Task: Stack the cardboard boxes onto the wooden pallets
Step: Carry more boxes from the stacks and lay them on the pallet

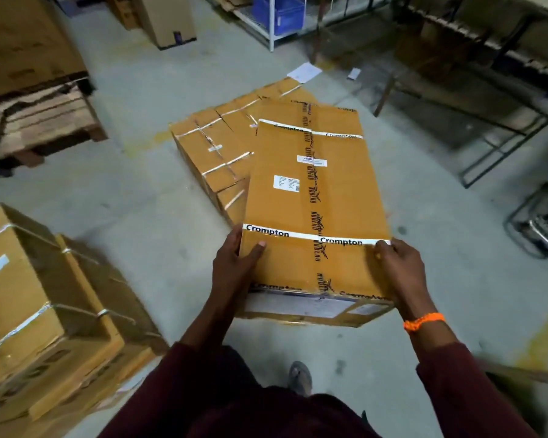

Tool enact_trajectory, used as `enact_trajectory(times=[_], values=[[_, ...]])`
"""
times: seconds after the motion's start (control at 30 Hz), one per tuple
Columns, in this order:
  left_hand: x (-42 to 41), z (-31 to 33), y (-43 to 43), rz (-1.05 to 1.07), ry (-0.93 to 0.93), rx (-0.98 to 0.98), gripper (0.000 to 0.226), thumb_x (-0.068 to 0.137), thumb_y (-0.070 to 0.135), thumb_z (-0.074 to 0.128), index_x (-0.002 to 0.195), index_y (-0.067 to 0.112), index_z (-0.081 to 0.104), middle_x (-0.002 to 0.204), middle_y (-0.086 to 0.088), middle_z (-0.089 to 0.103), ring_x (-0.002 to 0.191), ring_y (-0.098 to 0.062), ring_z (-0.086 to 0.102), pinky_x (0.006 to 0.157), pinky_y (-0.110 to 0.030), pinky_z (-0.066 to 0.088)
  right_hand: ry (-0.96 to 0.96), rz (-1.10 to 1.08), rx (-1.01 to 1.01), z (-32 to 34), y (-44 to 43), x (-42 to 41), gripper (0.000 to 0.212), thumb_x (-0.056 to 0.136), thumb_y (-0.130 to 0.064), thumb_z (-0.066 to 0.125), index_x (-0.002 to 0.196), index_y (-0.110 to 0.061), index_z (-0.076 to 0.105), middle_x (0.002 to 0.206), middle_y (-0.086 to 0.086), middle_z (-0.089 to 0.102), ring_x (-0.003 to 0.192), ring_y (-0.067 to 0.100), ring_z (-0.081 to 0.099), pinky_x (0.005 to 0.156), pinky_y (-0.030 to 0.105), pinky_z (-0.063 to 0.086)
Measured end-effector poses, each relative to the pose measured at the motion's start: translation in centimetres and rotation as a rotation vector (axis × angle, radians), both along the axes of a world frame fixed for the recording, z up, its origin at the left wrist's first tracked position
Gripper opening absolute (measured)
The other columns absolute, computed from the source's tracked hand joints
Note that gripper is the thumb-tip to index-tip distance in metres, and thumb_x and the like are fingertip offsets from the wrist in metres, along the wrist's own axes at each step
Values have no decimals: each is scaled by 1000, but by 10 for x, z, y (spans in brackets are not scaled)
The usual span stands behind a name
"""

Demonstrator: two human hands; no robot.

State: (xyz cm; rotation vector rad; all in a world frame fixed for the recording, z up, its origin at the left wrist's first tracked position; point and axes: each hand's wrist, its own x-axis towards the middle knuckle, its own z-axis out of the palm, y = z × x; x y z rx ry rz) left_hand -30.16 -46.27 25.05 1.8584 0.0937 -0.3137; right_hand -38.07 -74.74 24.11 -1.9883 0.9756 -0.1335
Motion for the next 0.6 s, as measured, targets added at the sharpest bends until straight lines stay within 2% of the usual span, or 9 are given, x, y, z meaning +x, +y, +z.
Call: enact_trajectory(times=[0.13, 0.27, 0.37, 0.47, 0.6], values=[[11, -11, -74, -39, 65, -69, 52, 93, 47, 68, 143, 38, 55, 128, 15, 68, 113, -12, 67, 101, -50, 55, 23, -18, -11, -5, -83, 3, 57, 78, -51, 48, 114, -13, 71, 115, 12, 72, 102, 35, 63, 93, 48, 52], [40, -29, -139, -18, 132, -149, 48, 92, 41, 72, 138, 37, 60, 125, 15, 71, 111, -13, 69, 98, -47, 57, 57, -14, -31, -18, -150, 34, 47, 79, -48, 48, 99, -12, 71, 108, 16, 72, 98, 37, 63, 90, 48, 51], [71, -51, -187, 13, 170, -193, 45, 90, 39, 75, 134, 37, 63, 121, 19, 72, 110, -12, 70, 95, -44, 58, 61, 17, -65, -30, -200, 73, 47, 82, -46, 47, 101, -10, 72, 109, 17, 71, 99, 38, 62, 91, 48, 52], [104, -81, -240, 102, 224, -145, 45, 88, 35, 78, 129, 34, 63, 119, 18, 71, 111, -11, 68, 95, -38, 57, 94, 77, -126, -44, -251, 120, 48, 81, -46, 42, 98, -11, 71, 106, 18, 72, 94, 38, 62, 86, 46, 50], [148, -123, -317, 207, 354, -63, 47, 87, 31, 78, 130, 22, 59, 121, 8, 67, 110, -16, 64, 95, -35, 51, 173, 133, -219, -73, -322, 182, 67, 81, -51, 35, 117, -7, 70, 119, 22, 70, 107, 42, 61, 94, 47, 47]])
